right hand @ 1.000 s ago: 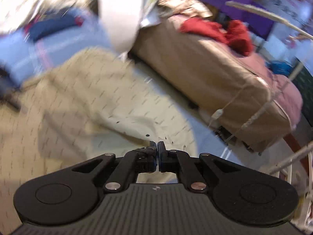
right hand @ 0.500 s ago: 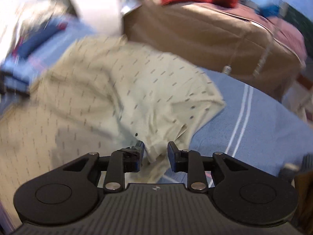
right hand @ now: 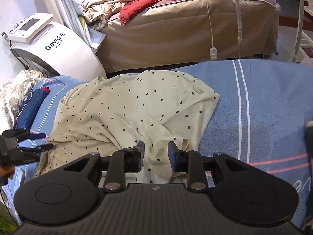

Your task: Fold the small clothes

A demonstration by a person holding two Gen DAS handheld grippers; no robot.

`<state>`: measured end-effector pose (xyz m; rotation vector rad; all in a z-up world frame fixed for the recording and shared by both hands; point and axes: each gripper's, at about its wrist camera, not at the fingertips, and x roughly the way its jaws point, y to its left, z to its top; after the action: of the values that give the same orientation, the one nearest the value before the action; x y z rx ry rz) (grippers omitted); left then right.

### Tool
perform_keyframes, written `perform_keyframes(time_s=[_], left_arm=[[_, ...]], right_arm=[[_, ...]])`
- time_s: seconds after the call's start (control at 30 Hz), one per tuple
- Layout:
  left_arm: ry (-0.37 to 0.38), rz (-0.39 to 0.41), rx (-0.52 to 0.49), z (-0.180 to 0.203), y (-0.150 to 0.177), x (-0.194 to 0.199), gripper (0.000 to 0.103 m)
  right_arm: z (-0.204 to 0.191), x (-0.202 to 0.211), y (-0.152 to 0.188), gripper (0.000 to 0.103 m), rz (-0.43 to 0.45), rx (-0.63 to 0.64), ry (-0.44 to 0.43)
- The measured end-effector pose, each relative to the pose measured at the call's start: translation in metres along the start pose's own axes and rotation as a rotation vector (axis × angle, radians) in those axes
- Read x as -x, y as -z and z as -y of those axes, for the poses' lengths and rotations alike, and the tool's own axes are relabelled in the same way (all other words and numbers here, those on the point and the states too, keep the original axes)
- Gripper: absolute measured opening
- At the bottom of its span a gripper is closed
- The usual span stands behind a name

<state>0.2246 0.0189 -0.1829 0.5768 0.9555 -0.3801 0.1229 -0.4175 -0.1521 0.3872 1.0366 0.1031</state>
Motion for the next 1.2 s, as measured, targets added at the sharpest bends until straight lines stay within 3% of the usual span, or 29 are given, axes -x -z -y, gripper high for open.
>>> perform_keyframes(time_s=[0.1, 0.17, 0.27, 0.47, 0.57, 0.67, 0.7, 0.73, 0.9, 1.0, 1.1, 1.13, 1.17, 1.2], left_arm=[[-0.017, 0.007, -0.031, 0.006, -0.005, -0.01, 0.043], [-0.019, 0.002, -0.013, 0.005, -0.009, -0.017, 0.034], [-0.032, 0.004, 0.114, -0.014, -0.012, -0.021, 0.02], [0.027, -0.013, 0.417, -0.061, 0.006, -0.027, 0.015], [0.05, -0.015, 0.472, -0.073, 0.012, -0.026, 0.015], [0.059, -0.016, 0.473, -0.076, 0.015, -0.025, 0.015], [0.064, -0.016, 0.485, -0.078, 0.016, -0.026, 0.015], [0.07, -0.017, 0.507, -0.08, 0.018, -0.025, 0.015], [0.069, -0.027, 0.583, -0.092, 0.027, -0.03, 0.015], [0.077, -0.029, 0.583, -0.094, 0.031, -0.032, 0.015], [0.075, -0.04, 0.555, -0.092, 0.03, -0.03, 0.029], [0.068, -0.046, 0.539, -0.092, 0.029, -0.026, 0.05], [0.033, -0.047, 0.525, -0.093, 0.029, -0.021, 0.074], [-0.015, -0.035, 0.515, -0.094, 0.029, -0.013, 0.084]], right_arm=[[0.005, -0.004, 0.0, 0.047, -0.006, -0.041, 0.004], [0.007, -0.007, 0.0, 0.047, -0.014, -0.049, 0.041], [0.01, -0.009, 0.002, 0.048, -0.014, -0.058, 0.047], [0.007, -0.018, 0.0, 0.048, -0.003, -0.027, 0.085], [0.006, -0.027, -0.001, 0.049, -0.027, -0.02, 0.127], [0.006, -0.035, 0.001, 0.049, -0.046, -0.027, 0.098], [0.006, -0.037, 0.001, 0.042, -0.05, -0.034, 0.11], [0.006, -0.037, 0.002, 0.004, -0.038, -0.039, 0.122], [0.021, -0.022, -0.004, 0.0, 0.024, -0.09, 0.165], [0.024, -0.032, -0.005, 0.0, -0.028, -0.039, 0.162], [0.026, -0.035, -0.005, 0.005, -0.014, -0.057, 0.171], [0.029, -0.034, -0.004, 0.021, -0.005, -0.095, 0.157], [0.031, -0.031, -0.004, 0.03, 0.01, -0.118, 0.142], [0.029, -0.026, -0.003, 0.05, 0.03, -0.116, 0.148]])
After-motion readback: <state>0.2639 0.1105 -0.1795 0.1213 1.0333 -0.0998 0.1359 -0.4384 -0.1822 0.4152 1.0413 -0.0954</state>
